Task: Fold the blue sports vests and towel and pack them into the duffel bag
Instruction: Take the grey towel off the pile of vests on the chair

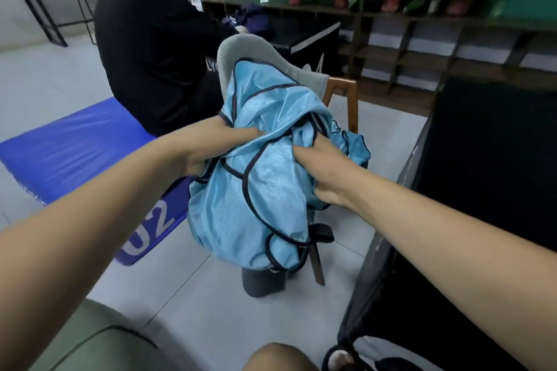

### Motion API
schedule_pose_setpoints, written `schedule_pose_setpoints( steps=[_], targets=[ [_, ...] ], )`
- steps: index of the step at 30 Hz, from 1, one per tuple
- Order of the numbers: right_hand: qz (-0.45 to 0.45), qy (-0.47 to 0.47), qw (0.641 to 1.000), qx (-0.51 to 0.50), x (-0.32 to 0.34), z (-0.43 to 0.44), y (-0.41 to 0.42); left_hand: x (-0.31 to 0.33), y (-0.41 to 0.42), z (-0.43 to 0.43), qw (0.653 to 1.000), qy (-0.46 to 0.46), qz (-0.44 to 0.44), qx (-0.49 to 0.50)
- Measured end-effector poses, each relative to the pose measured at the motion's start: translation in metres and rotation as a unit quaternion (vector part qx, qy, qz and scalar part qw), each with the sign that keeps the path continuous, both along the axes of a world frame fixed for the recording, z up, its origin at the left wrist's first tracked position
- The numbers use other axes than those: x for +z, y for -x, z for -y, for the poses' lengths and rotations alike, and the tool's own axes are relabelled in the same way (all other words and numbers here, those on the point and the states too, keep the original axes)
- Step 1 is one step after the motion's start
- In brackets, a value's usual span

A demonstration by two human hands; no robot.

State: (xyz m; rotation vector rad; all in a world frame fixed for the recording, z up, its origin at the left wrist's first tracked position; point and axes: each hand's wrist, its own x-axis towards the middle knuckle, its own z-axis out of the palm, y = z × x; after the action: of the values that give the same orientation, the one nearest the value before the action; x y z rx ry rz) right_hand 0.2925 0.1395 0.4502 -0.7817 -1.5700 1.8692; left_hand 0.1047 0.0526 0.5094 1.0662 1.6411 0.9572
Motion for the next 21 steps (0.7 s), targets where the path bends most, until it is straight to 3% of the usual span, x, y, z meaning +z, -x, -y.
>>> schedule_pose_setpoints(
  steps=[12, 21],
  targets=[
    [-0.024, -0.152, 0.985, -0.080, 0.155, -0.093, -0.040, 0.139, -0.042, -0.093, 0.983, -0.157, -0.087, -0.031],
    [-0.001, -0.192, 0.974, -0.117, 0.144, -0.193, -0.036, 0.116, -0.046, -0.191, 0.970, -0.224, -0.085, -0.033]
  ],
)
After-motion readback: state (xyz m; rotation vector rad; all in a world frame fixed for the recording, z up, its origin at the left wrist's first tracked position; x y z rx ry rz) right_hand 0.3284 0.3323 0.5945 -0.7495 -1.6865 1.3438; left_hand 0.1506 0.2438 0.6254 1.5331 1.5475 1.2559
